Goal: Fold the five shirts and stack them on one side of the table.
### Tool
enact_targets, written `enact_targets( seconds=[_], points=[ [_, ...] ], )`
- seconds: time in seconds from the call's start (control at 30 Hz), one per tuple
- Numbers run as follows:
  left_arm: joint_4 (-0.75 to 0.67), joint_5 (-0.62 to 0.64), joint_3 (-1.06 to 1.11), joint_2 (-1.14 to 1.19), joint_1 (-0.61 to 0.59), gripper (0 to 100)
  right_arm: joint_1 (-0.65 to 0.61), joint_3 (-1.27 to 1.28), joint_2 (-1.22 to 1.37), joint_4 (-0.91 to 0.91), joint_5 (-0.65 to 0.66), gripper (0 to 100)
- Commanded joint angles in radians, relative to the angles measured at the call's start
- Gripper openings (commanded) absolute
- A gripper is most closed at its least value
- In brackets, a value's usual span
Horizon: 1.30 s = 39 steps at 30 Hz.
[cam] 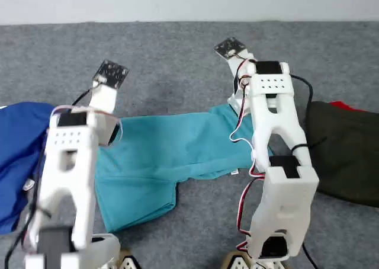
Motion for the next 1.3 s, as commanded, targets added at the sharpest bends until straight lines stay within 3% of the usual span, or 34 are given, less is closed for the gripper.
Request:
enact_targets(
  seconds=[0.0, 0.3, 0.63, 0.87, 1.07, 1.27],
  points=[
    [0.032, 0.025, -0.179, 0.144, 0.003, 1, 0.005, -0.087, 0.008, -0.024, -0.011, 0.9],
    [0.083, 0.026, -0.328, 0.377, 0.040, 2, 0.013, -0.110, 0.120, -0.110, -0.012, 0.9],
    [0.199, 0.018, -0.453, 0.620, -0.130, 2, 0.143, -0.114, 0.245, -0.148, -0.011, 0.9],
    [0.239, 0.018, -0.452, 0.439, -0.103, 2, 0.147, -0.114, 0.125, -0.119, -0.008, 0.9],
    [0.296, 0.021, -0.452, 0.229, -0.020, 2, 0.082, -0.114, 0.012, -0.018, -0.006, 0.9],
    [0.359, 0.018, -0.452, 0.095, -0.035, 2, 0.021, -0.114, -0.082, 0.116, -0.009, 0.9]
  ],
)
